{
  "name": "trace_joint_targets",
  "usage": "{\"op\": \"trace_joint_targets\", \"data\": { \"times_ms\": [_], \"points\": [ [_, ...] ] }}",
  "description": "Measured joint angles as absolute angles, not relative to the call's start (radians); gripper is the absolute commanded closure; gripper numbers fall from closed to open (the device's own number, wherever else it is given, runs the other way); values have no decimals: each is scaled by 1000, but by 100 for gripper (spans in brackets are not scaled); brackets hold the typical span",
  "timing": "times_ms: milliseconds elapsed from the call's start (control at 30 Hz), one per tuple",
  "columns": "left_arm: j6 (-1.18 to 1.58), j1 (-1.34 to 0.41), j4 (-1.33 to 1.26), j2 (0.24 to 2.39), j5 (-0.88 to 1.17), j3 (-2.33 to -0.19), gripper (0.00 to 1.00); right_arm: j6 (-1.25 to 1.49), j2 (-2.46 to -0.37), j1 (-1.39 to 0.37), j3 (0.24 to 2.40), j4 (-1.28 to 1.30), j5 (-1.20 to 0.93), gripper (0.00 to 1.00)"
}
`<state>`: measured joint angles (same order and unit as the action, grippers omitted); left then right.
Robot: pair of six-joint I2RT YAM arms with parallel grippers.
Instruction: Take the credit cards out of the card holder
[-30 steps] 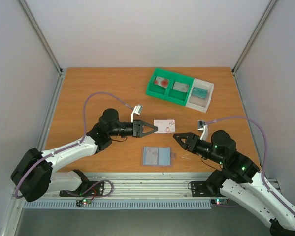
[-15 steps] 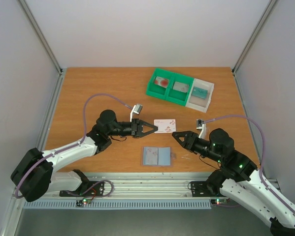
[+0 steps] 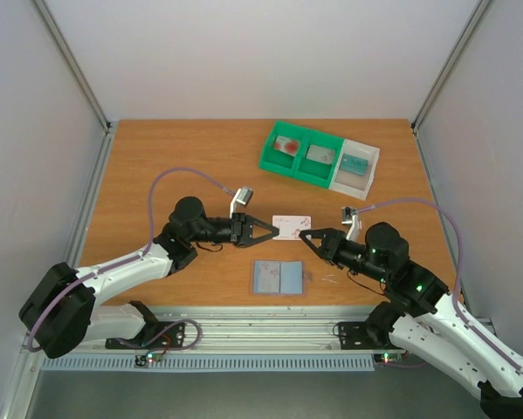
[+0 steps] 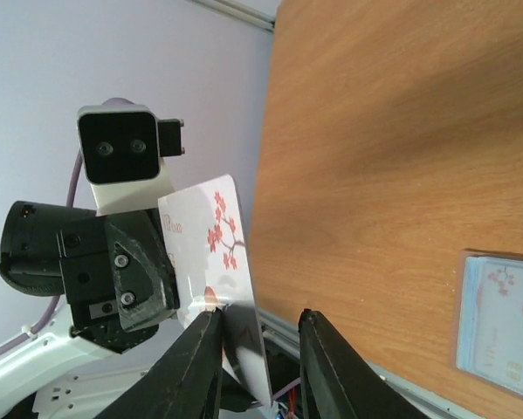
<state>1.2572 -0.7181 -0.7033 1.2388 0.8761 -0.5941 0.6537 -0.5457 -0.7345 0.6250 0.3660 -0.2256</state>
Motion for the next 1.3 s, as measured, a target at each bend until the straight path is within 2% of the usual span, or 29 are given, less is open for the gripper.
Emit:
{"op": "trace_joint_targets", "data": {
  "times_ms": [67,167,367,500,667,833,900,933,1100,1300],
  "points": [
    [1254,-719,-698,1239,883,-594,100,653,-543,-735,627,367,-223,77],
    [1238,-719,-681,1239,891,-594,99,649,-532,-735,632,373,-212,93],
    [1219,-719,-664,1245,898,-593,97,623,-524,-736,665,392,-213,99],
    [1209,-719,-660,1249,900,-594,73,611,-524,-736,668,407,-213,99],
    [1163,-719,-585,1248,896,-595,48,600,-524,-736,669,408,-199,99],
    [995,-718,-264,1187,816,-654,19,567,-541,-736,696,438,-154,99],
    [897,-718,-112,1144,753,-704,4,544,-559,-736,723,458,-127,99],
    [850,-719,-36,1122,716,-733,1,532,-569,-736,737,465,-116,99],
    [637,-717,250,1036,526,-844,1,464,-662,-735,811,475,-60,99],
    [463,-717,477,992,340,-875,1,381,-834,-734,878,472,19,99]
  ]
}}
